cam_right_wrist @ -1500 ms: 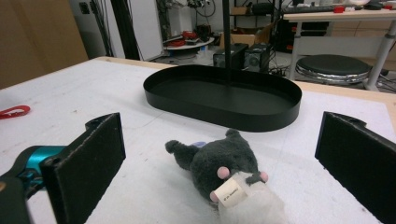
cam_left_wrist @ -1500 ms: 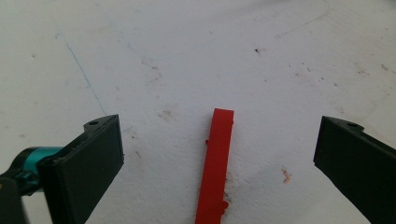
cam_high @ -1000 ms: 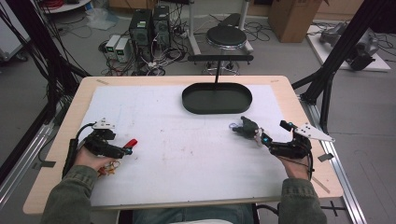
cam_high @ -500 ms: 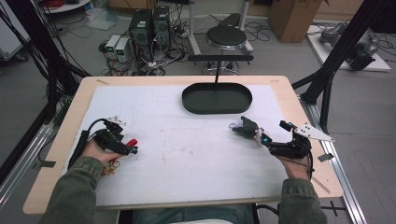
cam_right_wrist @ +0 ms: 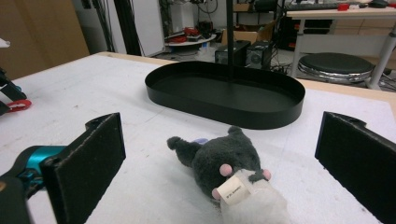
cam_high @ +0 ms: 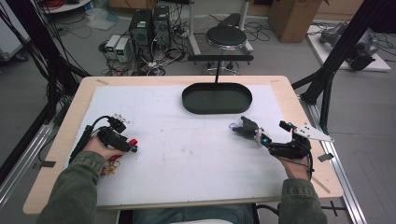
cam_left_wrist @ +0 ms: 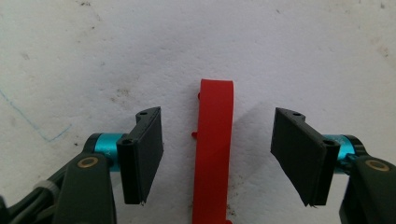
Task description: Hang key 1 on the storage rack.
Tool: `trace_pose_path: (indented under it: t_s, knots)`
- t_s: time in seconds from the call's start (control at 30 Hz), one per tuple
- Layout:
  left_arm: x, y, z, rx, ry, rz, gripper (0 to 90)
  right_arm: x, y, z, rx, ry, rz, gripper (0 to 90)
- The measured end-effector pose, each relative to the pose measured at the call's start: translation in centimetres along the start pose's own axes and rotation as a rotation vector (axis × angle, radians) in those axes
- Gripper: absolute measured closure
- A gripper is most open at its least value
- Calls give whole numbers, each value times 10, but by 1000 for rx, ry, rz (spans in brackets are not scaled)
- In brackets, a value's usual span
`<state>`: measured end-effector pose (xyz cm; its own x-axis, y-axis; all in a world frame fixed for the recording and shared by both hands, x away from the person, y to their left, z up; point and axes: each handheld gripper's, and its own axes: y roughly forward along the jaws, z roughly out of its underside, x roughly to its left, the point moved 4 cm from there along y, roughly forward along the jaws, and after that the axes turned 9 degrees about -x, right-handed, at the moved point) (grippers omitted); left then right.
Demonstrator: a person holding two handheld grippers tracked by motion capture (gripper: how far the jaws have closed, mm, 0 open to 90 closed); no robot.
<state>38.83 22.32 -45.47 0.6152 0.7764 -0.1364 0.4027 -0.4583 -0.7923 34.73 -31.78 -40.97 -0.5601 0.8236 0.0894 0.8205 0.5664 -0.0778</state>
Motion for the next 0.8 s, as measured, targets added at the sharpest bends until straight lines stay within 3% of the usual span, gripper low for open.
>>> trace_pose_path:
  t_s: [0.07,0.1,0.13,0.17,0.23,0.47,0.53,0.67,0.8]
  knots:
    - [3,-1,0,-4,-14,-5,449,1,0,-1,-4,-6,7,4]
    - [3,-2,0,-2,-21,-12,449,1,0,-1,-4,-6,7,4]
    - [4,-3,1,1,-21,-33,596,0,-1,-2,-15,-10,12,5]
    - [6,-4,1,0,-27,-46,596,0,-1,-2,-15,-10,12,5]
    - [6,-4,1,5,-19,-69,718,0,-1,-2,-16,-6,17,5]
    - [3,-5,1,-6,41,-73,749,-1,-2,-2,-24,-6,23,5]
    - [2,-5,-1,-29,57,-88,749,-1,-2,-2,-24,-5,24,5]
    - [3,-8,-3,-27,37,-82,749,-1,-1,-2,-17,-9,19,5]
    - [5,-14,-5,-64,27,-81,749,0,-1,-2,-16,-10,19,5]
